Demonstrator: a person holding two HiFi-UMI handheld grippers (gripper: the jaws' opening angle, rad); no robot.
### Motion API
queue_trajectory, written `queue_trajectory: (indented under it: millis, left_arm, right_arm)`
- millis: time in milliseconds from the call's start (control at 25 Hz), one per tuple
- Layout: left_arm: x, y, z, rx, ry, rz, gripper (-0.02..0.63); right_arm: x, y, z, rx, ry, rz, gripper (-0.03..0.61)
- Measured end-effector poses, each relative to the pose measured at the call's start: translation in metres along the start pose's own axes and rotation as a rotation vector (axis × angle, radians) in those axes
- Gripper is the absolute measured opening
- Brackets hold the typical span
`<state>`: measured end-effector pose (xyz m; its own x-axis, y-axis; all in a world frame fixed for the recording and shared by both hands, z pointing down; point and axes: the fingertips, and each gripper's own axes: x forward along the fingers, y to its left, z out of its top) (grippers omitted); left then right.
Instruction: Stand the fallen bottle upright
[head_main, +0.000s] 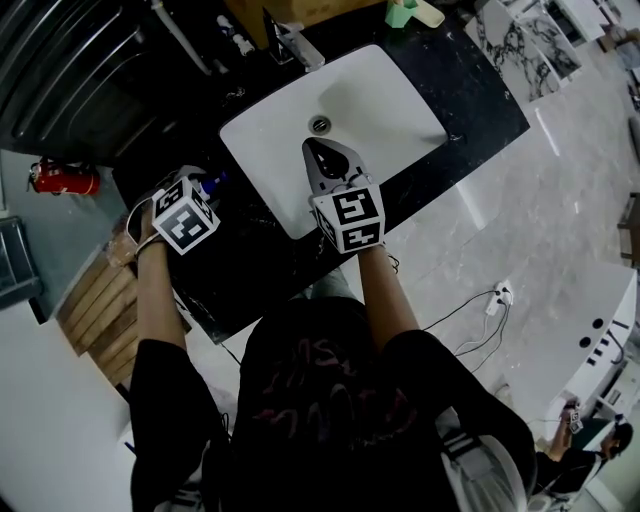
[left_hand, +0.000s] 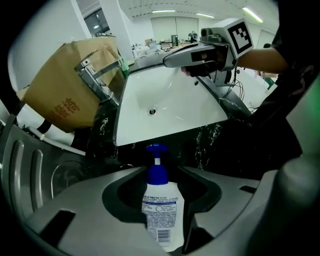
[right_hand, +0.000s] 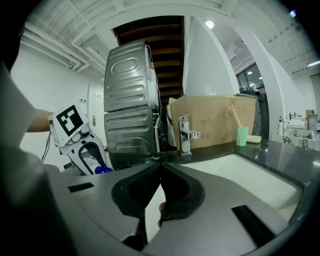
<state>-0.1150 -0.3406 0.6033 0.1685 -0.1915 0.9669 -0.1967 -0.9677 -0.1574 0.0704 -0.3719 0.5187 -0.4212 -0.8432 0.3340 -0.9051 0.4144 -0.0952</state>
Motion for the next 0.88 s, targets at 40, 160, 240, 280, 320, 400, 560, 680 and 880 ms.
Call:
queue_trajectory:
  millis: [40,160,240,280,320,400,560,680,880]
  left_arm:
    - [0.001,0.0,0.001,0.01,0.016,-0.013,0.198]
    - [0.003,-0.002,0.004,0.021,0.058,-0.064,0.198]
    - [0.005,-0.003,0.006,0.006,0.077,-0.097,0.195]
    - [0.007,-0.002,0.005,0.0,0.086,-0.113,0.193]
    - [0.009,-0.002,0.004,-0.003,0.093,-0.127,0.193]
    - [0.012,-0.001,0.004,-0.003,0.099,-0.147,0.19]
    - [0.016,0.002,0.005,0.005,0.11,-0.155,0.153]
    - [0.016,0.003,0.005,-0.004,0.113,-0.173,0.15]
    - [0.015,0.003,0.006,-0.008,0.097,-0.173,0.149]
  right_arm:
    - [0.001,0.0,-0.001,-0.002,0.004,0.003,0.014]
    - [0.005,-0.001,-0.003,-0.007,0.011,0.013,0.014]
    - [0.007,-0.001,-0.004,-0.003,0.01,0.019,0.014]
    - [0.009,-0.002,-0.004,0.0,0.009,0.021,0.014]
    - [0.01,-0.002,-0.004,-0.001,0.009,0.023,0.014]
    - [0.013,-0.003,-0.003,-0.006,0.01,0.026,0.014]
    - [0.016,-0.007,-0.004,-0.003,0.015,0.026,0.014]
    - [0.017,-0.009,-0.007,-0.007,0.021,0.023,0.014]
    - [0.02,-0.003,-0.01,-0.016,0.031,0.039,0.014]
